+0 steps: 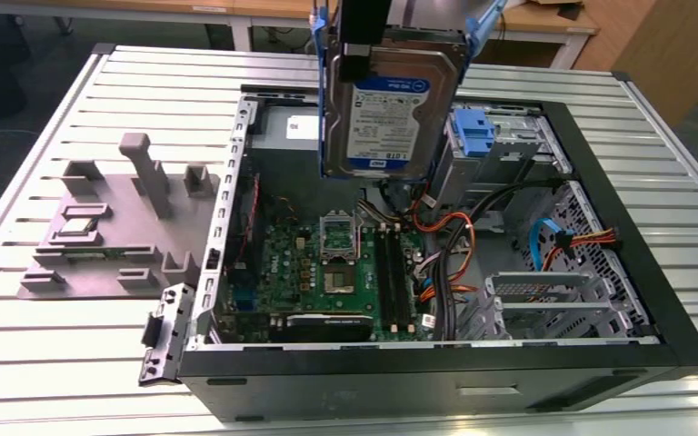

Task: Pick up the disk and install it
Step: 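Insert the disk into the insertion slot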

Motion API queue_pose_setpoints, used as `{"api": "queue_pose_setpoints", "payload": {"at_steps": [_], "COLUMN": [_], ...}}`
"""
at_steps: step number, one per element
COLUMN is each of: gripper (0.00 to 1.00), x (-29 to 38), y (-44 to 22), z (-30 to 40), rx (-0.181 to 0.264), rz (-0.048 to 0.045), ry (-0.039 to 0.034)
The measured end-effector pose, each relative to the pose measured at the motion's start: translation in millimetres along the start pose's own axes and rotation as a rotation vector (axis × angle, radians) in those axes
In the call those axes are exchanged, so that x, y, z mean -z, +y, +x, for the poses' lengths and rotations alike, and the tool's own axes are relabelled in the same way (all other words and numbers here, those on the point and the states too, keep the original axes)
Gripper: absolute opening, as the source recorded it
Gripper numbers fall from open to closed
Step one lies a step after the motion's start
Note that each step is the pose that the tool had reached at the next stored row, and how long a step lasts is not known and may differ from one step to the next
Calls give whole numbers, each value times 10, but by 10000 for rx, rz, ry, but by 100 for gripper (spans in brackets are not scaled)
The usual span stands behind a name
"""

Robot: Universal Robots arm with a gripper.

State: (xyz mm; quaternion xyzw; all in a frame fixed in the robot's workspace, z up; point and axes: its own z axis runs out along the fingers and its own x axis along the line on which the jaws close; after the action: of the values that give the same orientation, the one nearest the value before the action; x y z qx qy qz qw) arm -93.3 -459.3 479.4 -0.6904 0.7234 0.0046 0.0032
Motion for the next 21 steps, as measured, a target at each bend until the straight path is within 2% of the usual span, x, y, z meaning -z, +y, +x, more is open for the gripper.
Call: {"api": "queue_pose_setpoints", "payload": {"at_steps": [6, 21], "gripper": [36, 36], "x": [-3, -2], "y": [-23, -24], "z": [16, 15], "rx": [-54, -88], "rz": [2, 2], "ry": [13, 11]}}
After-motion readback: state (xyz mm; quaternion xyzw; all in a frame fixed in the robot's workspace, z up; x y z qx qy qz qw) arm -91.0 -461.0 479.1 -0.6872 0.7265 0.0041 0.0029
